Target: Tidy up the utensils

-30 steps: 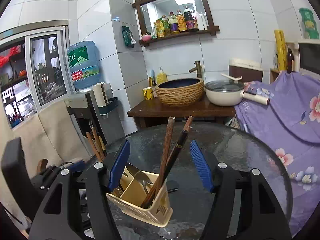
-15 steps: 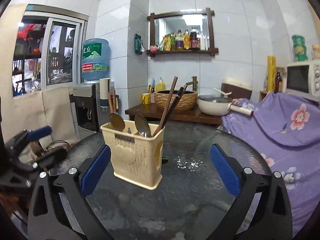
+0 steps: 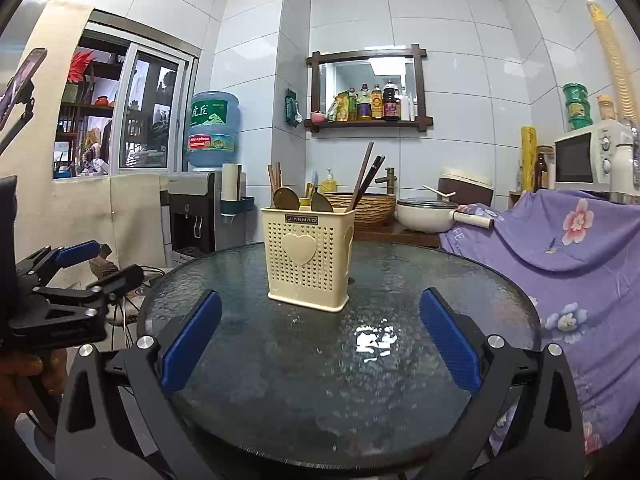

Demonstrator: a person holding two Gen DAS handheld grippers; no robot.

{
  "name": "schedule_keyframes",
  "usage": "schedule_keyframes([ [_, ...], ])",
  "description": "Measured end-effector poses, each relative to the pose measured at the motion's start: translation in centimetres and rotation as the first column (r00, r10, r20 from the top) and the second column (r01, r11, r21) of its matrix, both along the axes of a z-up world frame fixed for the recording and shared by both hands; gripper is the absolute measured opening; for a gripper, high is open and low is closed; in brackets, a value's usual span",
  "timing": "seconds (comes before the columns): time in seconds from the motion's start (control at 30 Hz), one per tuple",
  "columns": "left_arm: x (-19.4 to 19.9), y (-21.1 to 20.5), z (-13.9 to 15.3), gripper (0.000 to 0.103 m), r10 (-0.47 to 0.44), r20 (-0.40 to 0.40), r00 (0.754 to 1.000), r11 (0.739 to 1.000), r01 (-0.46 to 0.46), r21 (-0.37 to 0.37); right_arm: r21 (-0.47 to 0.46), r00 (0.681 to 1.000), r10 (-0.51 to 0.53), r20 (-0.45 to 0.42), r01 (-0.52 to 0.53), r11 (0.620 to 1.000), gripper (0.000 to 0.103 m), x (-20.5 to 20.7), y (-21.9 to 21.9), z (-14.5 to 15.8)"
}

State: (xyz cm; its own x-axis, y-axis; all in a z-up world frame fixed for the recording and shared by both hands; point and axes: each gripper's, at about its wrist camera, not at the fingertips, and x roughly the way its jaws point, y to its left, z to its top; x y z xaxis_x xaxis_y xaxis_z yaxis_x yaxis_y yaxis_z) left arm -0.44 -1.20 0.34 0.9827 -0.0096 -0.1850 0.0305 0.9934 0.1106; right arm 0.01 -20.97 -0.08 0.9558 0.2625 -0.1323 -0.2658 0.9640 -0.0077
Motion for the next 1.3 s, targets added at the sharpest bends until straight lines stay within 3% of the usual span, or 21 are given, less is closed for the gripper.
schedule_keyframes([
  [0.4,-1.0,0.7,-1.2,0.096,0.01,-0.049,0.999,0.997,-0.014,-0.076,0.013,0.998,-0.053,-0.041,0.054,0.998,0.097,-1.6,-1.1,-1.6],
  [0.63,-0.9,1.0,-0.5,0.096,0.009,-0.021,1.0,0.997,-0.011,-0.082,0.02,0.998,-0.044,-0.041,0.045,0.999,0.097,-1.5,-1.0,-1.0],
  [1.3,-0.6,1.7,-0.7,0.096,0.02,-0.051,0.998,0.994,-0.025,-0.106,0.014,0.998,-0.038,-0.059,0.039,0.999,0.097,-0.9,-0.6,-1.1],
])
